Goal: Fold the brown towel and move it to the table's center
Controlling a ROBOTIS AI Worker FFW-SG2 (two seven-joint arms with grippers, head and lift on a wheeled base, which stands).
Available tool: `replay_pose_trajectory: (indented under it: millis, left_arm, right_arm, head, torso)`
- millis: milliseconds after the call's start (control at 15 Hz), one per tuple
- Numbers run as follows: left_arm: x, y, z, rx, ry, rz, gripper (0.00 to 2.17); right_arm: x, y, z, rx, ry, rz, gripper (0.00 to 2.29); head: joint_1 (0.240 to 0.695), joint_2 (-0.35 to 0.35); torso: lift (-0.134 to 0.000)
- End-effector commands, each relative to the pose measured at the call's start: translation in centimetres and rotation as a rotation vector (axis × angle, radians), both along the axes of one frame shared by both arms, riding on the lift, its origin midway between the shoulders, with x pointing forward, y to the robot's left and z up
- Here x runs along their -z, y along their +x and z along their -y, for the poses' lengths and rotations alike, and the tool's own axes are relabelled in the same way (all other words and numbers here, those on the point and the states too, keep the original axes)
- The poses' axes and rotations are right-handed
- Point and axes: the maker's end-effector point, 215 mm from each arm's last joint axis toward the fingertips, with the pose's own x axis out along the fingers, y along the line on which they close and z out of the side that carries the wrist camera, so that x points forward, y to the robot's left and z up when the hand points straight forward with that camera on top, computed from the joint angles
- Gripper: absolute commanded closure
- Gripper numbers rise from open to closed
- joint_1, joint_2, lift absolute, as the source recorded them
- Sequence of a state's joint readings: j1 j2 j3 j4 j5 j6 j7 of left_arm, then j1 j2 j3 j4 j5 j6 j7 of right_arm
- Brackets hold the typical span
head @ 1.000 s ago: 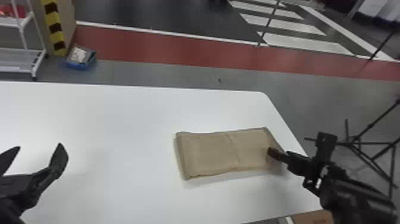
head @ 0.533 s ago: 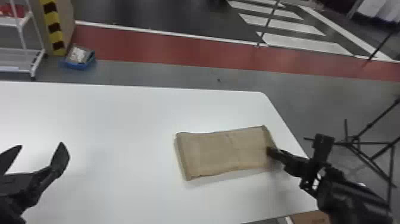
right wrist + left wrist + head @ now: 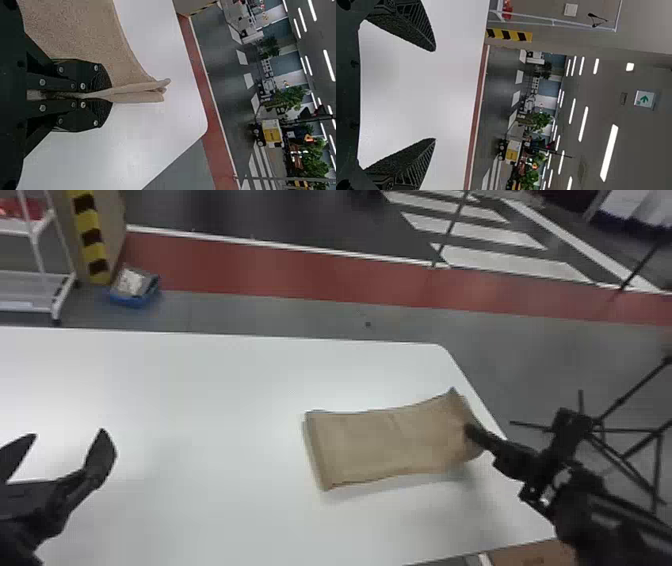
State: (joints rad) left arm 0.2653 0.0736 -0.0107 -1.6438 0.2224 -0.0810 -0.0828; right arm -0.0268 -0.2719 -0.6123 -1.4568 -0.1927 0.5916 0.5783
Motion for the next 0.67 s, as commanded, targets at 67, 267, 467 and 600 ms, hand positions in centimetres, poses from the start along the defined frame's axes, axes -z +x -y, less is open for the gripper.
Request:
replay_pose_trajectory:
  millis: [67, 267, 467, 600]
  left_arm:
    - [-0.1, 0.0, 0.0, 0.000, 0.000, 0.001, 0.07]
    - [-0.1, -0.1, 0.0, 0.001, 0.000, 0.001, 0.07]
    - [-0.2, -0.1, -0.1, 0.000, 0.003, 0.003, 0.07]
    - [-0.1, -0.1, -0.2, 0.001, 0.007, 0.001, 0.07]
  right_arm:
    - [-5.0, -0.4, -3.6, -0.039, 0.026, 0.069, 2.13]
    - [-8.5, -1.1, -10.7, -0.133, 0.017, 0.129, 2.13]
    - [-10.0, -2.2, -17.6, -0.235, 0.016, 0.160, 2.13]
    - [-9.4, -2.7, -21.2, -0.296, -0.003, 0.143, 2.13]
  head:
    - [0.695, -0.315]
    - [0.695, -0.285]
    - [0.695, -0.205]
    - [0.695, -0.159]
  torso:
    - [-0.097]
    - [-0.097]
    - [-0.097]
    - [-0.097]
